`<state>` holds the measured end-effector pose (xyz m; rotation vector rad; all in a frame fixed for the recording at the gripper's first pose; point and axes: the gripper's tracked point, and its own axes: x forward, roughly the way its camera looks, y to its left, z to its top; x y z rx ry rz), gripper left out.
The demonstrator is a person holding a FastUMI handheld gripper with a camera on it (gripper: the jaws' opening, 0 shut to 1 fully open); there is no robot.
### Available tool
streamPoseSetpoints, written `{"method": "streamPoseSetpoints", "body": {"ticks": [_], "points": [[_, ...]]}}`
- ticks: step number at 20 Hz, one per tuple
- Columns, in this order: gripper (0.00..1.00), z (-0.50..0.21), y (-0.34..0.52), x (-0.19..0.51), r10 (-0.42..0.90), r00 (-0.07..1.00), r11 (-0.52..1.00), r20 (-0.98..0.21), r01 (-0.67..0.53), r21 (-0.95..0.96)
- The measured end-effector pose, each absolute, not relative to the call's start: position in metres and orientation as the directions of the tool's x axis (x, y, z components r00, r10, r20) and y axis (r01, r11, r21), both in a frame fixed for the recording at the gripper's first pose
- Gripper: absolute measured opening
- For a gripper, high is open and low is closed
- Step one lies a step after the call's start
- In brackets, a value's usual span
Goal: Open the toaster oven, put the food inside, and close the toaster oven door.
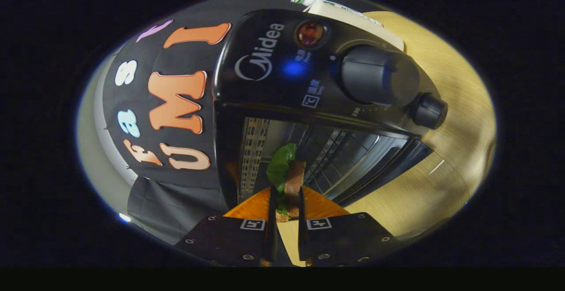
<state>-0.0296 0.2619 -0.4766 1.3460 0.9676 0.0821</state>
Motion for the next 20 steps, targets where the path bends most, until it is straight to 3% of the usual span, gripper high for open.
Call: {"method": "streamPoseSetpoints", "body": {"ticks": [7,11,12,16,20], "points": [[0.22,-0.495,0.266,-0.018,0.472,0.633,0.371,-0.613,0.489,0.79],[0.49,-0.502,0.264,-0.025,0.455,0.583,0.46,-0.673,0.493,0.738],[0.63,-0.498,0.26,-0.031,0.446,0.571,0.492,-0.689,0.487,0.722],[0.96,-0.493,0.255,-0.051,0.446,0.519,0.619,-0.73,0.41,0.67],[0.97,-0.48,0.251,-0.079,0.453,0.454,0.709,-0.767,0.338,0.619]]}}
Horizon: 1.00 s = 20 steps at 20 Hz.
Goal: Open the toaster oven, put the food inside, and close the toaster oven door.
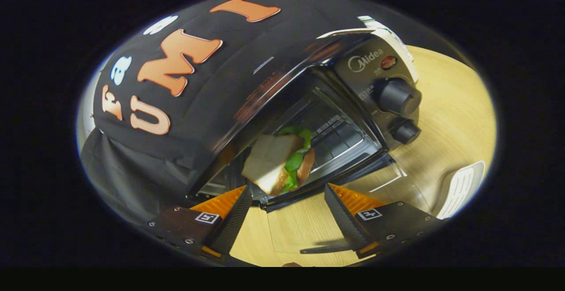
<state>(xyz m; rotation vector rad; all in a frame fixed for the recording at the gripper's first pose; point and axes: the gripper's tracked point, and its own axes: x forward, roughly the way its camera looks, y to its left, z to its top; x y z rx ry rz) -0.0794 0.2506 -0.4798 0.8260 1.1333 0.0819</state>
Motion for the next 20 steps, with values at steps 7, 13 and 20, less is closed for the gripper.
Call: {"method": "streamPoseSetpoints", "body": {"ticks": [7,13,20], "points": [[0.98,-0.462,0.24,-0.146,0.433,0.365,0.848,-0.824,0.145,0.51],[0.97,-0.477,0.231,-0.196,0.341,0.281,0.934,-0.897,0.004,0.357],[0.96,-0.488,0.226,-0.249,0.234,0.203,0.97,-0.951,-0.113,0.215]]}}
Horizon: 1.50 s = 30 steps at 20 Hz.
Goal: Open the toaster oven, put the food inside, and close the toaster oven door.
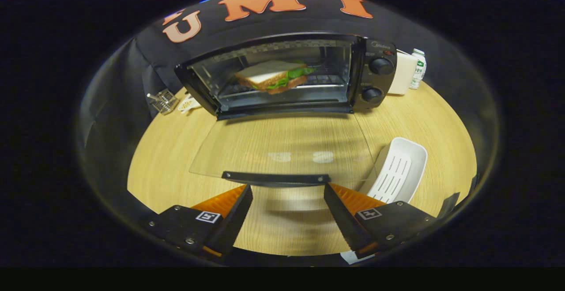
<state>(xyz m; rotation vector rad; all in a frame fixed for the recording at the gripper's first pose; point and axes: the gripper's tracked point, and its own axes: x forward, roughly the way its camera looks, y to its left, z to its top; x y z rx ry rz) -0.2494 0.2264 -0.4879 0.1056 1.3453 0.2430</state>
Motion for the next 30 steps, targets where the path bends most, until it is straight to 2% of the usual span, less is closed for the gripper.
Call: {"method": "streamPoseSetpoints", "body": {"ticks": [4,9,12,15,19,21,25,30], "points": [[0.96,-0.503,0.23,-0.265,0.199,0.139,0.977,-0.97,-0.111,0.184],[0.95,-0.517,0.242,-0.257,0.17,0.134,0.984,-0.976,-0.083,0.159],[0.93,-0.519,0.245,-0.259,0.141,0.141,0.986,-0.98,-0.113,0.126],[0.94,-0.513,0.247,-0.256,0.143,0.137,0.988,-0.98,-0.081,0.133],[0.91,-0.486,0.248,-0.241,0.167,0.205,0.984,-0.964,-0.092,0.151],[0.91,-0.456,0.244,-0.226,0.191,0.271,0.981,-0.943,-0.094,0.171],[0.91,-0.435,0.242,-0.178,0.194,0.366,0.981,-0.91,-0.094,0.171],[0.91,-0.424,0.242,-0.13,0.194,0.408,0.98,-0.892,-0.039,0.195]]}}
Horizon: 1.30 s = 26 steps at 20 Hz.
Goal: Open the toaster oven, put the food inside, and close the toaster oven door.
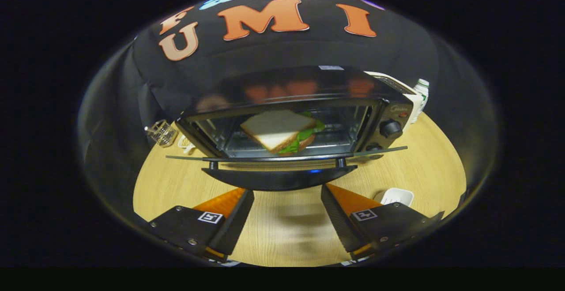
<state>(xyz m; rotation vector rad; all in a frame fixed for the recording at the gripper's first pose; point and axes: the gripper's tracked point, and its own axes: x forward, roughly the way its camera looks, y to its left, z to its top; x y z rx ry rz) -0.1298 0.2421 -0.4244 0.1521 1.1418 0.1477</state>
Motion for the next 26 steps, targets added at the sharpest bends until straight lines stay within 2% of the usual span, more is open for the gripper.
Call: {"method": "streamPoseSetpoints", "body": {"ticks": [7,9,17,22,26], "points": [[0.9,-0.405,0.245,-0.071,0.192,0.499,0.979,-0.845,-0.034,0.202],[0.9,-0.403,0.244,-0.078,0.196,0.468,0.979,-0.862,-0.048,0.197],[0.9,-0.367,0.223,-0.076,0.201,0.551,0.978,-0.81,-0.072,0.194],[0.9,-0.309,0.178,-0.056,0.173,0.666,0.983,-0.726,-0.077,0.164],[0.9,-0.25,0.141,-0.03,0.146,0.782,0.989,-0.605,-0.101,0.108]]}}
